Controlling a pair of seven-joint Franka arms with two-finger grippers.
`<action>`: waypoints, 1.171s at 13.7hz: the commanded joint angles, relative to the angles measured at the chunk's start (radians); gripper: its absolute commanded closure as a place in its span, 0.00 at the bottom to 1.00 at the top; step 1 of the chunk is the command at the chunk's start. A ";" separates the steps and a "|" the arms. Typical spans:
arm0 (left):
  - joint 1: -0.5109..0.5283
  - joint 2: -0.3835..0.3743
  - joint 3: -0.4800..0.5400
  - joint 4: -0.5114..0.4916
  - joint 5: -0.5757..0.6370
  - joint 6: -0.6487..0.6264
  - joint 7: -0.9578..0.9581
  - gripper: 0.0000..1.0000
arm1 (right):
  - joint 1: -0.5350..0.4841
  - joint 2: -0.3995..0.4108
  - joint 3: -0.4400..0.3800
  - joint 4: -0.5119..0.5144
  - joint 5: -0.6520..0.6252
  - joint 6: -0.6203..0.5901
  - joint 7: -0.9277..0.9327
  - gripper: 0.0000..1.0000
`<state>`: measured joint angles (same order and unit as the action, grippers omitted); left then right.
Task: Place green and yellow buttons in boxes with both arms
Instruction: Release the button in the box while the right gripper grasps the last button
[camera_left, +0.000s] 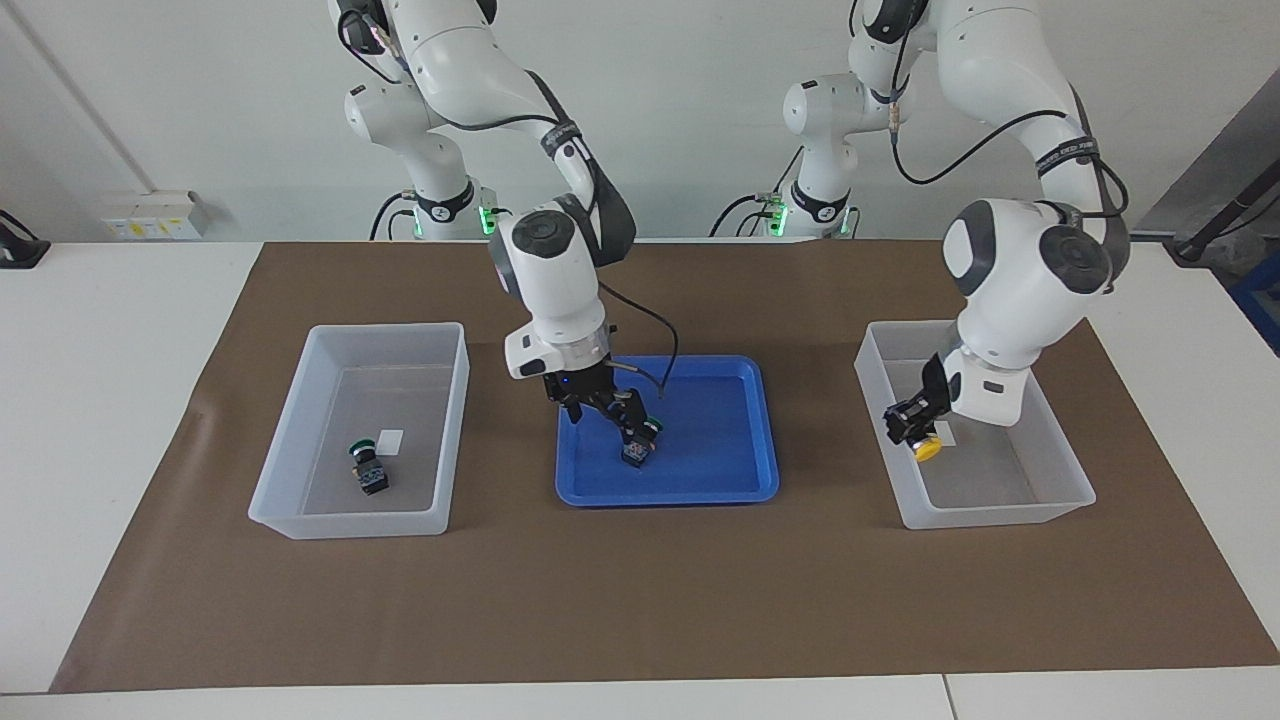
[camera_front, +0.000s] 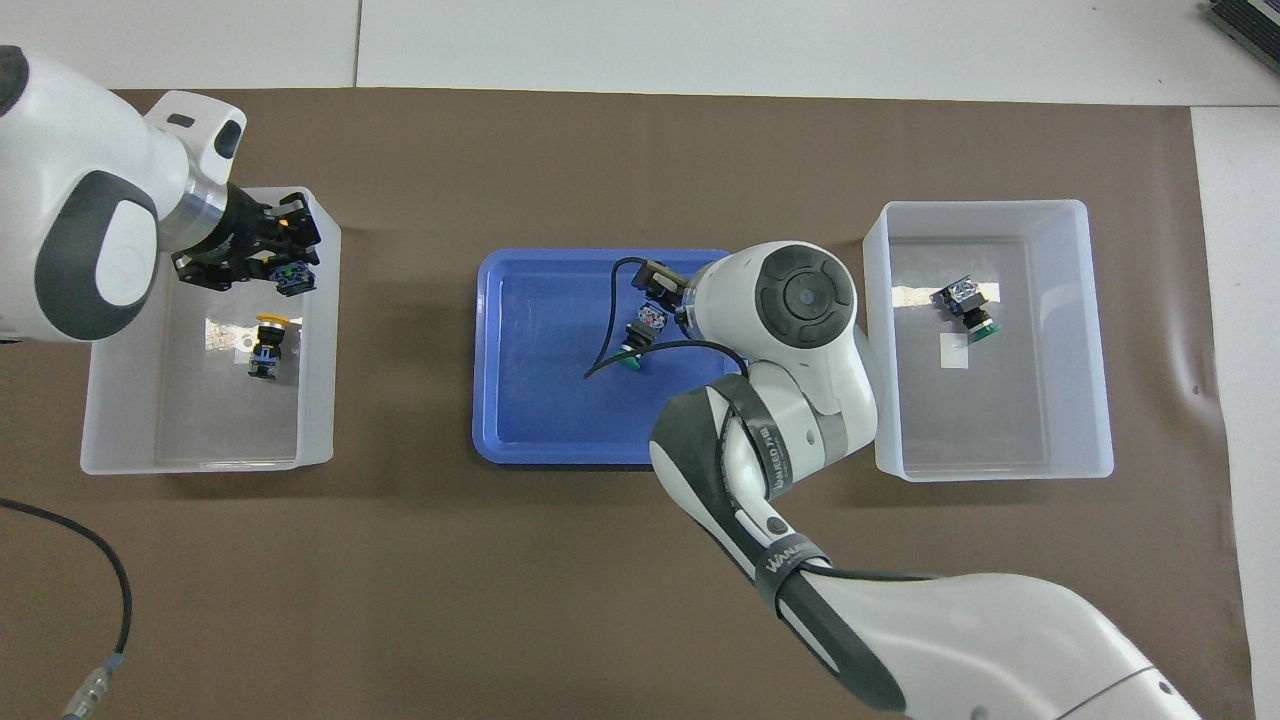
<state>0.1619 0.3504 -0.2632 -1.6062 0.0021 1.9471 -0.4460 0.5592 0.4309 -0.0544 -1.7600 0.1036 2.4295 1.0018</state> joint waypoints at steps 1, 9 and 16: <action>0.077 -0.018 -0.002 -0.020 -0.017 -0.020 0.192 1.00 | 0.022 0.061 -0.002 0.033 0.011 0.052 0.020 0.00; 0.209 -0.093 0.001 -0.394 -0.007 0.346 0.434 1.00 | 0.025 0.108 -0.002 0.022 -0.001 0.125 0.003 0.09; 0.205 -0.084 0.001 -0.388 -0.005 0.355 0.449 0.07 | 0.012 0.063 -0.007 0.048 -0.012 -0.019 -0.064 1.00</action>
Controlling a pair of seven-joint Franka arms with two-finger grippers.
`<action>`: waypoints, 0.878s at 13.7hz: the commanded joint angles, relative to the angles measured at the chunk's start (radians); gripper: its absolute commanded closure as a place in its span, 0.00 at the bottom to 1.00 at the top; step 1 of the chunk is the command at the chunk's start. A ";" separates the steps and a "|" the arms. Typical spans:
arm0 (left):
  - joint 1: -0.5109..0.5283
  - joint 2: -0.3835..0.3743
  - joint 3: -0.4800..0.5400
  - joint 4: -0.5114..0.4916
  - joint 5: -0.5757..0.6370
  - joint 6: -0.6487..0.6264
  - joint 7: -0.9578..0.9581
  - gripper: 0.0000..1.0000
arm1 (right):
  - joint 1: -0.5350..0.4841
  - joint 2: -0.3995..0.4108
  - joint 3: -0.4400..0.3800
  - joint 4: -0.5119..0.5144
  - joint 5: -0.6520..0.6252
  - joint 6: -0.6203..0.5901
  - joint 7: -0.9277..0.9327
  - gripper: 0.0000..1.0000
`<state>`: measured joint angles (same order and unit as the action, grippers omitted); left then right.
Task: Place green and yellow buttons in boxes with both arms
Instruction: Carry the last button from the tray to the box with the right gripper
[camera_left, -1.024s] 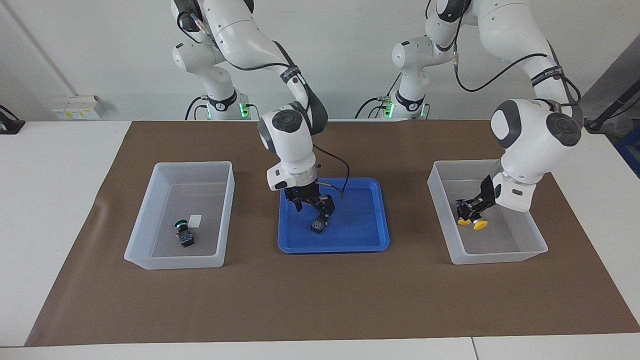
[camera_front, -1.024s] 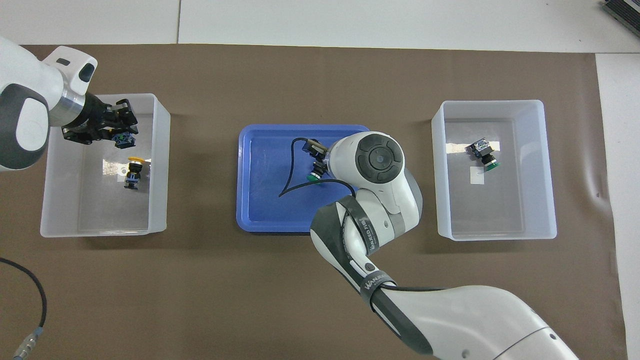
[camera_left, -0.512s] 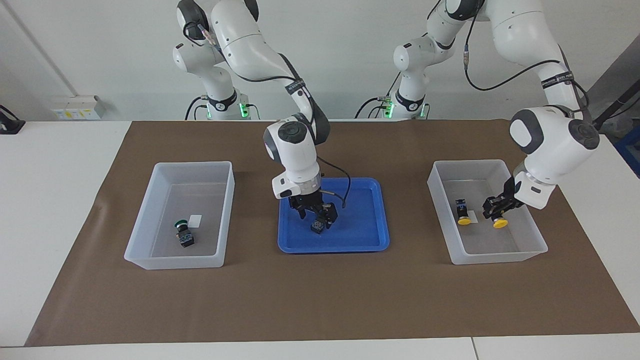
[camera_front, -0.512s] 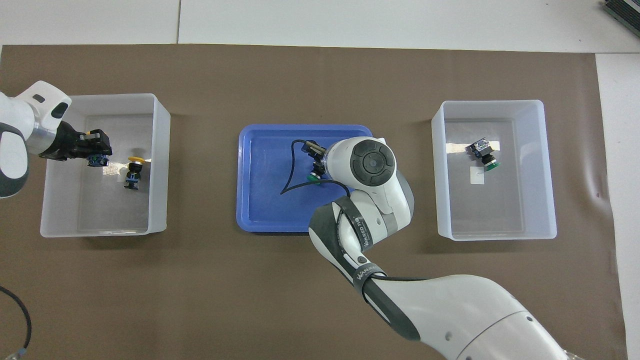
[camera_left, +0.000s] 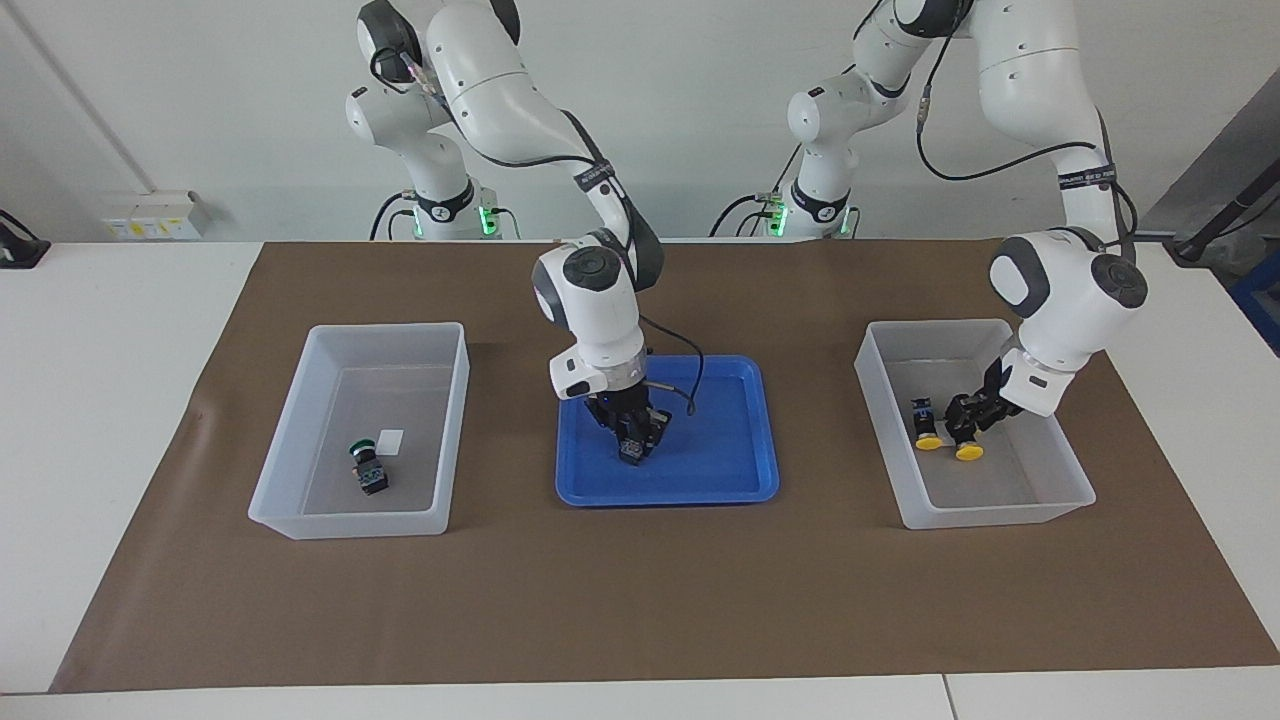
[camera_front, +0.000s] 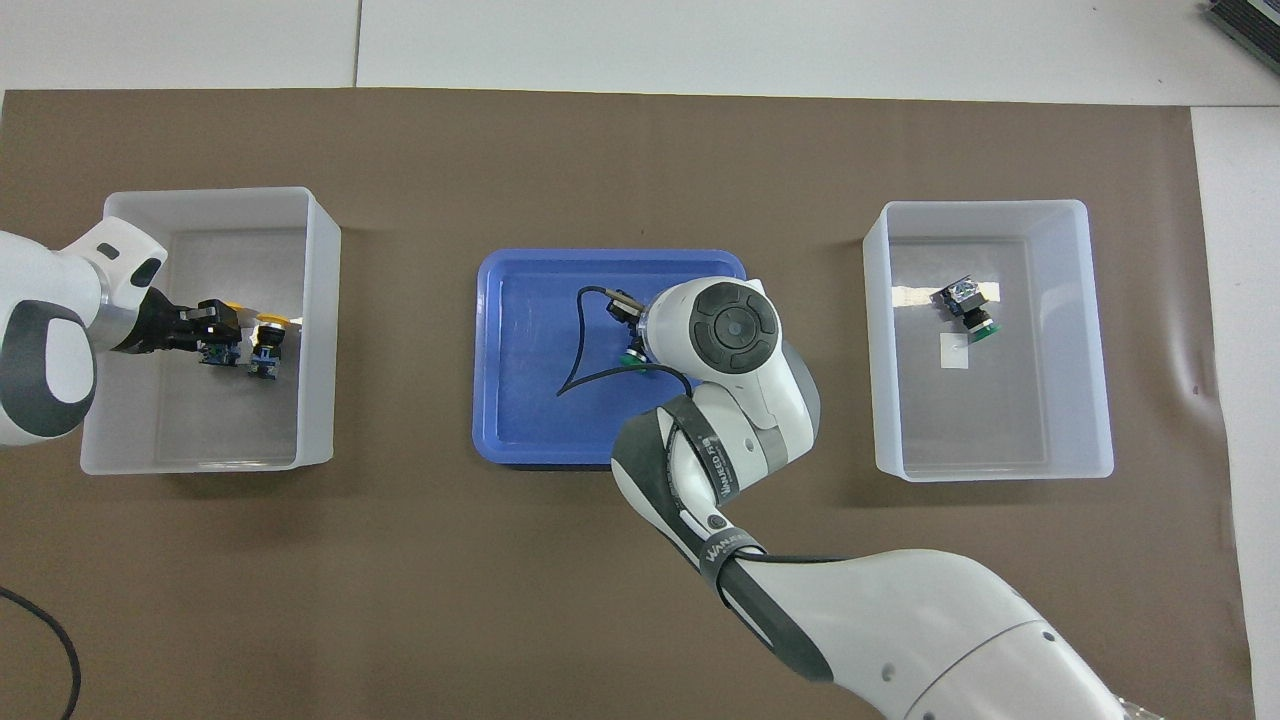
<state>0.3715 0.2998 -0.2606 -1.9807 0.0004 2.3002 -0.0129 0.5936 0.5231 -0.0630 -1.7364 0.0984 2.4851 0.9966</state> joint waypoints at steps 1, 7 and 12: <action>-0.009 -0.033 -0.002 0.008 -0.005 -0.016 0.017 0.06 | -0.032 -0.064 -0.001 0.024 -0.005 -0.113 -0.084 1.00; -0.100 -0.047 -0.002 0.319 -0.002 -0.427 -0.044 0.07 | -0.164 -0.277 -0.006 0.023 -0.006 -0.405 -0.431 1.00; -0.213 -0.094 -0.012 0.456 0.036 -0.623 -0.133 0.08 | -0.375 -0.362 -0.004 -0.052 -0.005 -0.509 -0.991 1.00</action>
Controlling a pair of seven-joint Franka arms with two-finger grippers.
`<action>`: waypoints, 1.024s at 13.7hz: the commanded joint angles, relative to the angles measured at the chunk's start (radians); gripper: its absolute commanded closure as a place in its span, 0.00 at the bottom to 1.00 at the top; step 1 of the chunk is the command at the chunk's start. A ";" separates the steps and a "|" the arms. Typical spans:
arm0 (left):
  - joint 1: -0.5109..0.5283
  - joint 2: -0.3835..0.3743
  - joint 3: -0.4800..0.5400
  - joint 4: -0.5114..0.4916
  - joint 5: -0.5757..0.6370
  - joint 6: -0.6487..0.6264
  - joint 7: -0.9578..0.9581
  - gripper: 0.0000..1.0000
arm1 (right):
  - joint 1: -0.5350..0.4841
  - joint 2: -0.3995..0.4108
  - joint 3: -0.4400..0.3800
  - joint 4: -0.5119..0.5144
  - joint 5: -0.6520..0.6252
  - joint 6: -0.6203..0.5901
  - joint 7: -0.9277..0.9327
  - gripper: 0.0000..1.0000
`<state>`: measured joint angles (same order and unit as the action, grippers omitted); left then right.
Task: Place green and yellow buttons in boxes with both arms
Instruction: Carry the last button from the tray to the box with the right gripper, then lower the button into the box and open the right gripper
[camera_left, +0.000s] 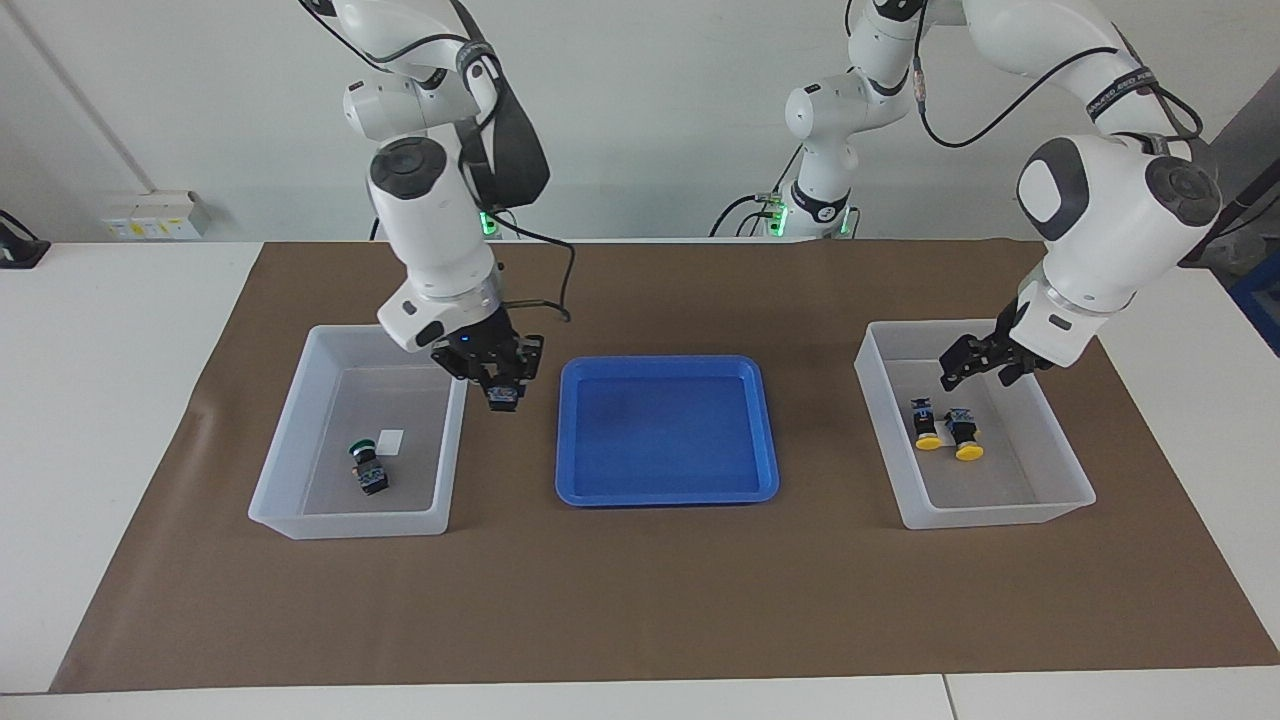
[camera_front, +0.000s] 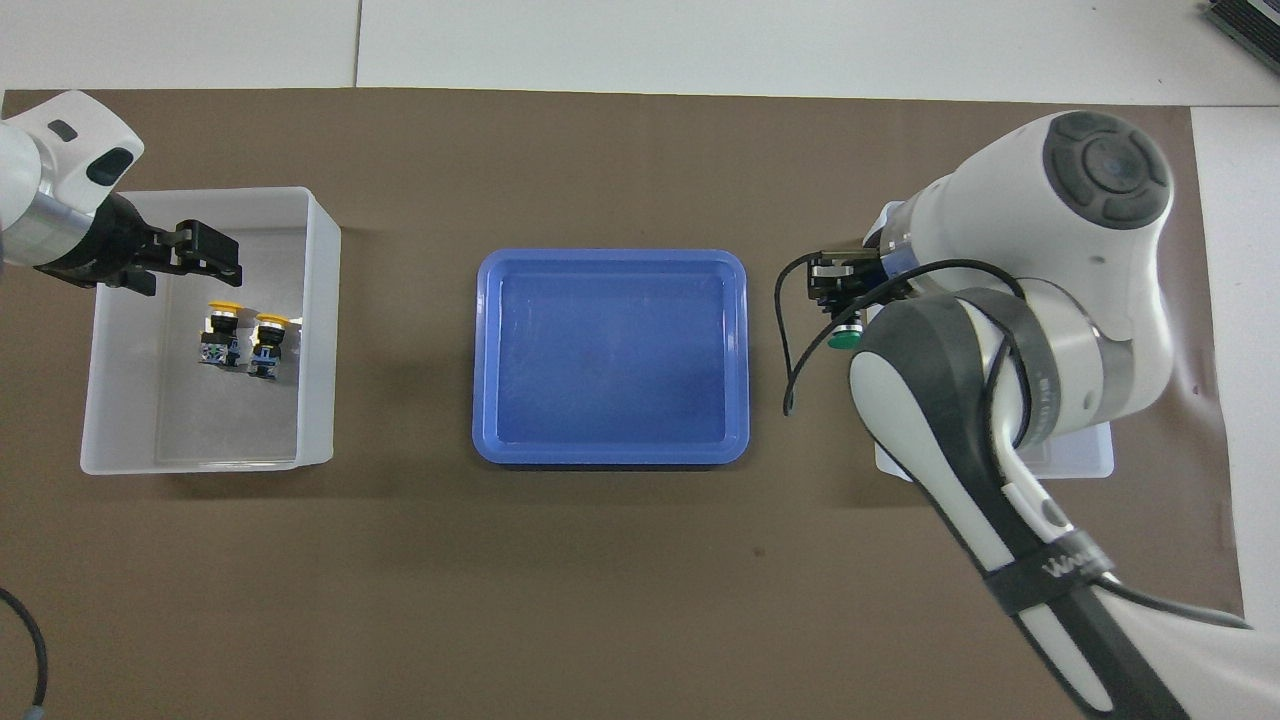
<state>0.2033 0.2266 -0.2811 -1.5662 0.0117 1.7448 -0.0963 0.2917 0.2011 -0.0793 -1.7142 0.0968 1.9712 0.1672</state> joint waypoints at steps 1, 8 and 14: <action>-0.057 -0.048 0.005 0.037 0.024 -0.079 -0.052 0.07 | -0.113 -0.054 0.012 -0.117 -0.003 0.021 -0.258 1.00; -0.076 -0.199 -0.003 0.025 0.022 -0.228 -0.056 0.00 | -0.209 -0.104 0.012 -0.418 -0.002 0.276 -0.445 0.98; -0.074 -0.201 -0.003 0.018 0.022 -0.209 -0.051 0.00 | -0.206 -0.091 0.012 -0.467 -0.002 0.357 -0.426 0.00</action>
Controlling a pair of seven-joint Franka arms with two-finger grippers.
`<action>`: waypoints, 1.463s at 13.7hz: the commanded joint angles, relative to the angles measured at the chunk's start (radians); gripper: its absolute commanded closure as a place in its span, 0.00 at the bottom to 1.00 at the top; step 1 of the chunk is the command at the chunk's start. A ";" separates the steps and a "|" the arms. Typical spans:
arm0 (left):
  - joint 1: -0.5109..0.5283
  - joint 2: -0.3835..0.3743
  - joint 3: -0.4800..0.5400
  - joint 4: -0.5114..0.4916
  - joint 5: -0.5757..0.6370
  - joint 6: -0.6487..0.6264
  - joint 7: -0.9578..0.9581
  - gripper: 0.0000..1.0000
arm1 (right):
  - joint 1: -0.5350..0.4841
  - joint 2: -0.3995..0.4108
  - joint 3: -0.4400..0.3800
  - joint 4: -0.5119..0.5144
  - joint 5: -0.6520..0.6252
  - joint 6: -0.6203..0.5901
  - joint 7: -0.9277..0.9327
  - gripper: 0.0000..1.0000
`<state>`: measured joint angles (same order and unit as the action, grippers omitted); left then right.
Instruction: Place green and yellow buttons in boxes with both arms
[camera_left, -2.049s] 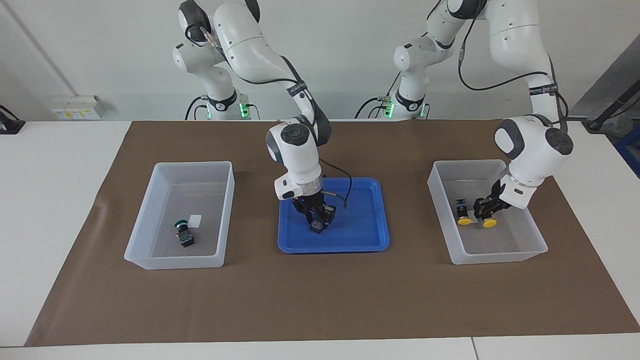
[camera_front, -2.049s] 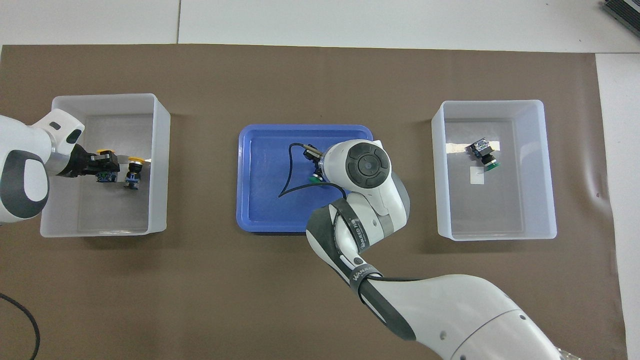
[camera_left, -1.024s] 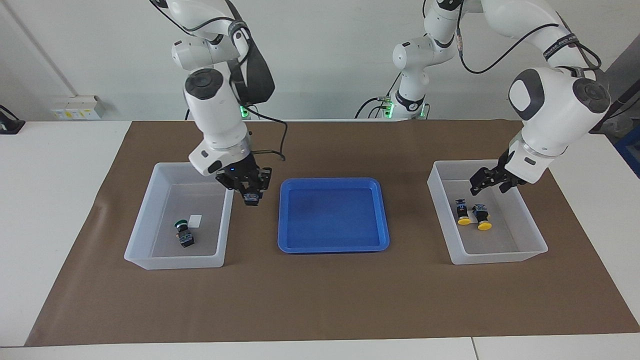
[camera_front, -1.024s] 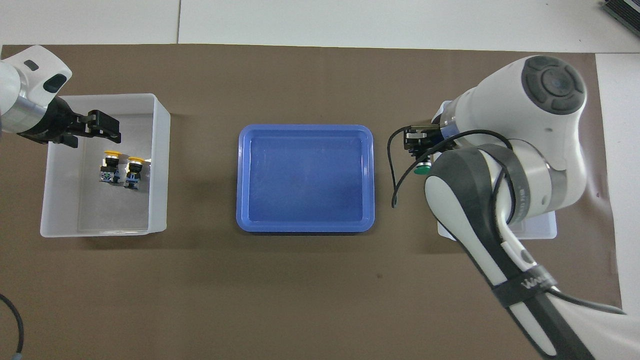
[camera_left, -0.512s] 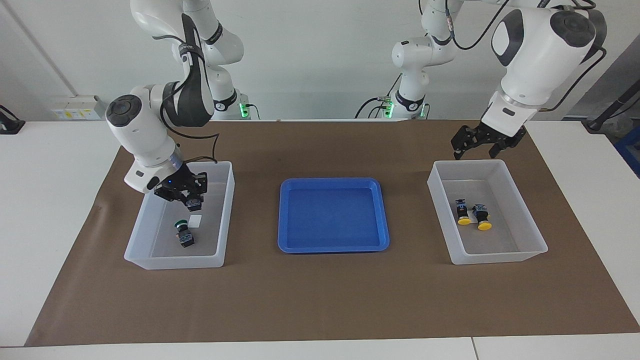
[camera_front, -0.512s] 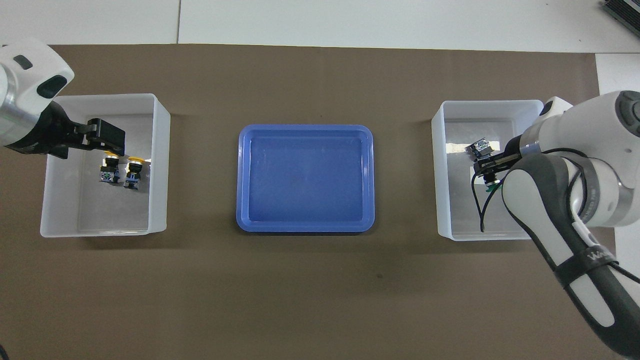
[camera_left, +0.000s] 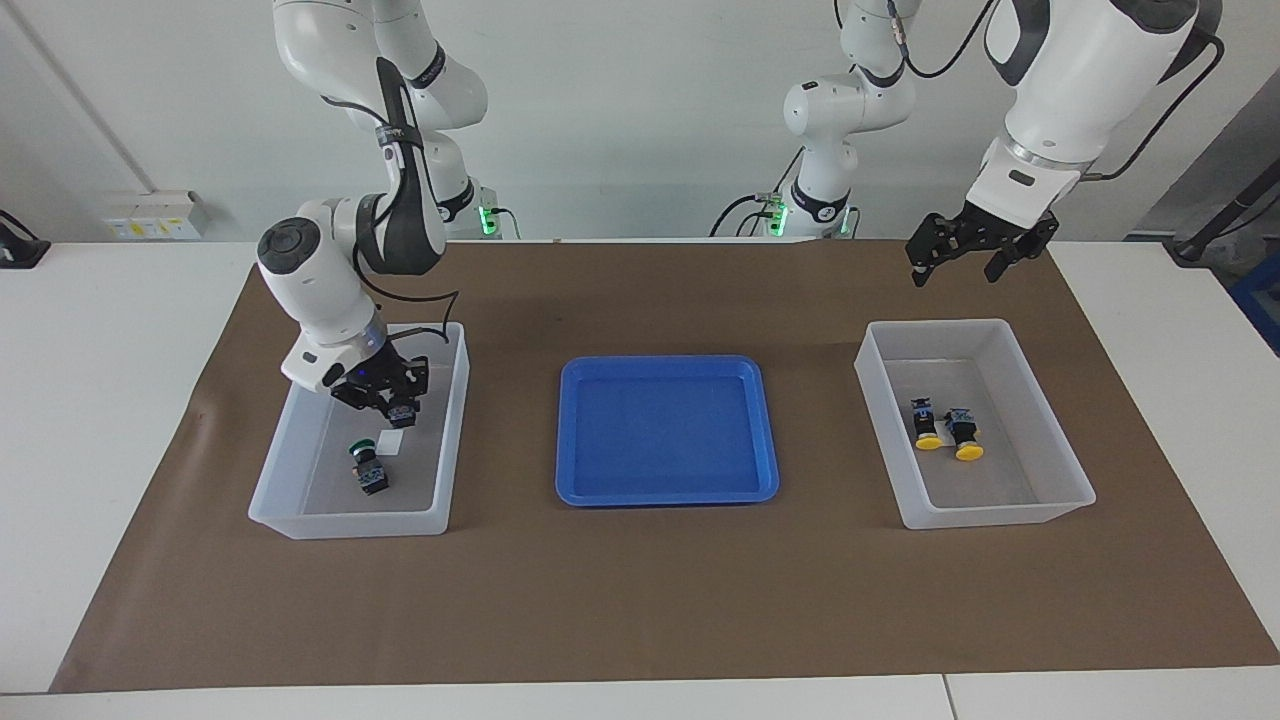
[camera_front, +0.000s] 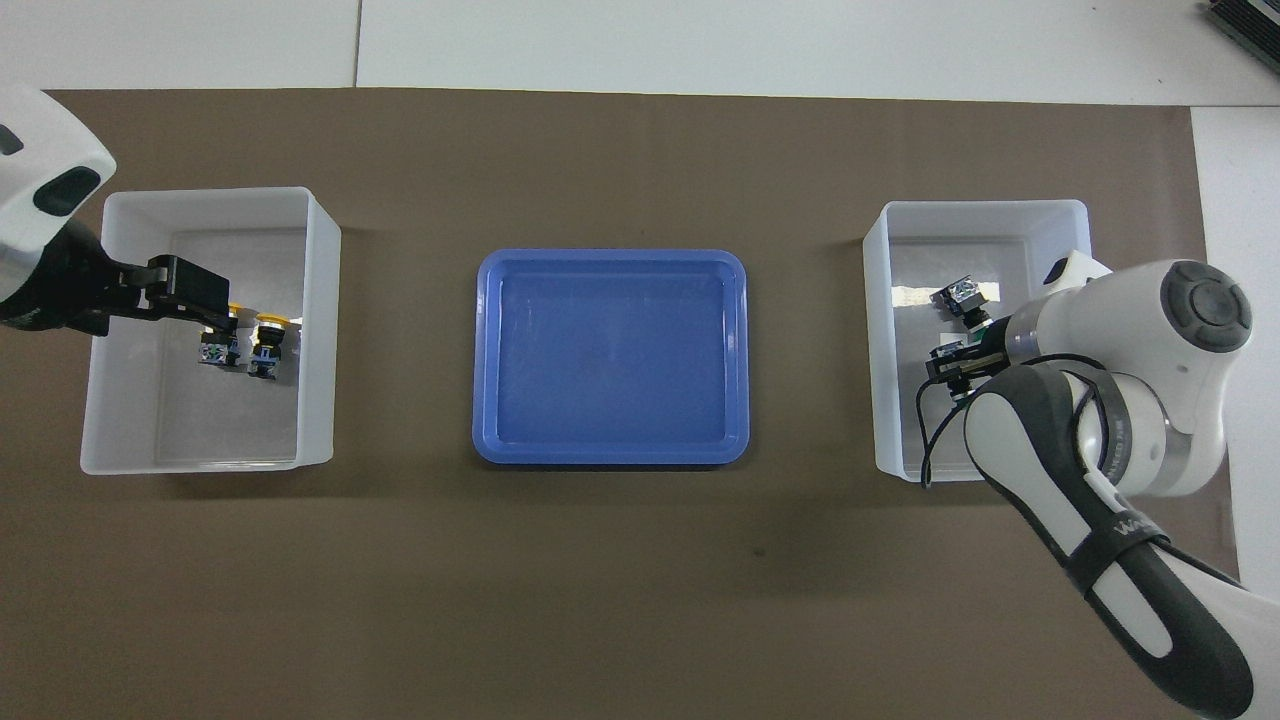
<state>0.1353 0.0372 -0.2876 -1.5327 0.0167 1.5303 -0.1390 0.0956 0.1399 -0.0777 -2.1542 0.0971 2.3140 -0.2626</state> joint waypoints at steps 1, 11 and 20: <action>-0.006 -0.014 0.005 -0.021 0.017 0.005 -0.004 0.00 | -0.010 -0.028 0.010 -0.021 -0.002 0.010 0.015 0.00; 0.006 -0.031 0.007 -0.049 0.012 0.016 -0.007 0.00 | -0.001 -0.071 0.009 0.414 -0.114 -0.391 0.330 0.00; 0.014 -0.017 0.019 -0.047 -0.021 0.085 0.002 0.00 | -0.093 -0.166 0.006 0.571 -0.102 -0.737 0.341 0.00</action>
<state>0.1396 0.0351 -0.2754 -1.5529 0.0116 1.5822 -0.1399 0.0151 -0.0051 -0.0833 -1.5510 -0.0005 1.5909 0.0561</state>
